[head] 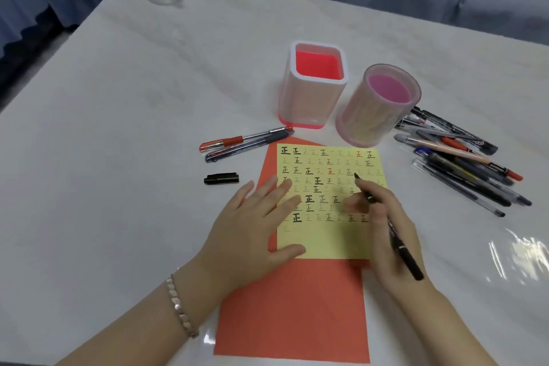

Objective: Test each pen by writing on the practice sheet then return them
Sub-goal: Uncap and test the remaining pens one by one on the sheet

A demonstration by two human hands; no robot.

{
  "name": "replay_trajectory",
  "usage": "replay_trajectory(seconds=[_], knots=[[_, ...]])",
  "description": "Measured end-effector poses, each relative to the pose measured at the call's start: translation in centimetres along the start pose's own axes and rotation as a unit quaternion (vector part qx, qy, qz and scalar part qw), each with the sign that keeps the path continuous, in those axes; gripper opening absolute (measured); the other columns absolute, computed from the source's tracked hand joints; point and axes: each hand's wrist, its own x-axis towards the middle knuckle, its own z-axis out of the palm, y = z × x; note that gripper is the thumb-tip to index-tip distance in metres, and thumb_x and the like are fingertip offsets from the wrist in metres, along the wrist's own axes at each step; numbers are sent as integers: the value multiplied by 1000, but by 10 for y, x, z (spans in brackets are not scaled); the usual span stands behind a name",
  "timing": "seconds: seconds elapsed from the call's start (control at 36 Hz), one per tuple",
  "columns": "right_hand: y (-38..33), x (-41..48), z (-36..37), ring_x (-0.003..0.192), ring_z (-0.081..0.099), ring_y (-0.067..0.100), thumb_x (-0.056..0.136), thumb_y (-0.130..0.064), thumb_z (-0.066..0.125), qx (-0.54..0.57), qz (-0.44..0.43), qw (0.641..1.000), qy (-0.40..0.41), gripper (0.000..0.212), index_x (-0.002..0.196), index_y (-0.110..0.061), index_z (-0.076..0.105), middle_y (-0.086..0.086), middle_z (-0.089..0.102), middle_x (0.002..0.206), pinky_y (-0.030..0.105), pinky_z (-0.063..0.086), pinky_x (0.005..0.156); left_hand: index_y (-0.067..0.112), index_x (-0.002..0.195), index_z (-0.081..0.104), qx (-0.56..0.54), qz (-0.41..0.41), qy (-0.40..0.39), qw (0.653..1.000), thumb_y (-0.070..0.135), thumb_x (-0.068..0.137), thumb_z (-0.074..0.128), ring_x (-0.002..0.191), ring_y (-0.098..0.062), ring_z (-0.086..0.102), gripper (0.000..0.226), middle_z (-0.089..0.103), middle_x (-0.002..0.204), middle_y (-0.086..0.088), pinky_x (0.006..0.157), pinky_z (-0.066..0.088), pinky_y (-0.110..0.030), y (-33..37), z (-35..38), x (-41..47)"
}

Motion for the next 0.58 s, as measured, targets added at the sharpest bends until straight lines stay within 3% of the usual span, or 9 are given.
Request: replay_trajectory(seconds=[0.06,0.11,0.14,0.25,0.36,0.42,0.5,0.58], knots=[[-7,3,5,84,67,10,86,-68,34,86,21,995,38,45,111,-40,57,-5,69,92,17,50,77,24,132,52,4,-1,12,1000,66,77,40,135,-17,34,70,45,142,1,108,17,-40,1,0,0],[-15,7,9,75,68,7,96,-47,35,151,59,985,54,43,112,-16,61,3,70,78,16,52,70,24,131,53,5,-2,20,1000,66,76,40,134,-19,36,70,46,141,1,108,18,-40,1,0,0],[-19,8,11,73,68,8,96,-46,36,168,71,982,52,45,109,-12,63,7,70,76,17,53,69,24,131,53,5,0,24,1000,67,76,40,134,-19,36,71,46,141,1,108,18,-41,1,1,0],[-22,6,21,74,68,19,69,-84,34,167,100,980,53,68,86,-29,69,4,71,77,26,54,75,24,129,54,6,3,42,999,67,75,41,135,-21,35,71,47,140,1,108,19,-44,0,2,0],[-21,8,37,72,68,18,67,-88,27,172,133,975,51,75,82,-28,70,2,71,74,26,54,74,29,129,54,4,-15,54,998,70,72,42,138,-21,30,71,45,142,4,109,18,-49,0,4,0],[-25,6,43,68,68,18,77,-77,35,182,141,971,62,64,80,-23,69,3,71,70,27,55,70,29,129,54,-1,-14,60,998,70,72,43,138,-20,29,71,44,142,5,110,17,-49,0,5,-1],[-25,5,48,52,60,14,89,-39,54,171,151,968,105,34,67,-13,61,2,63,54,21,50,59,30,129,54,-6,-16,60,998,71,71,44,139,-19,28,72,43,143,6,111,16,-49,0,4,-1],[-20,2,54,41,48,10,82,-23,67,115,154,969,157,38,52,-11,47,1,53,41,15,41,50,32,131,50,-6,-25,47,999,74,70,42,140,-17,25,74,40,145,8,111,14,-49,0,2,-1]])
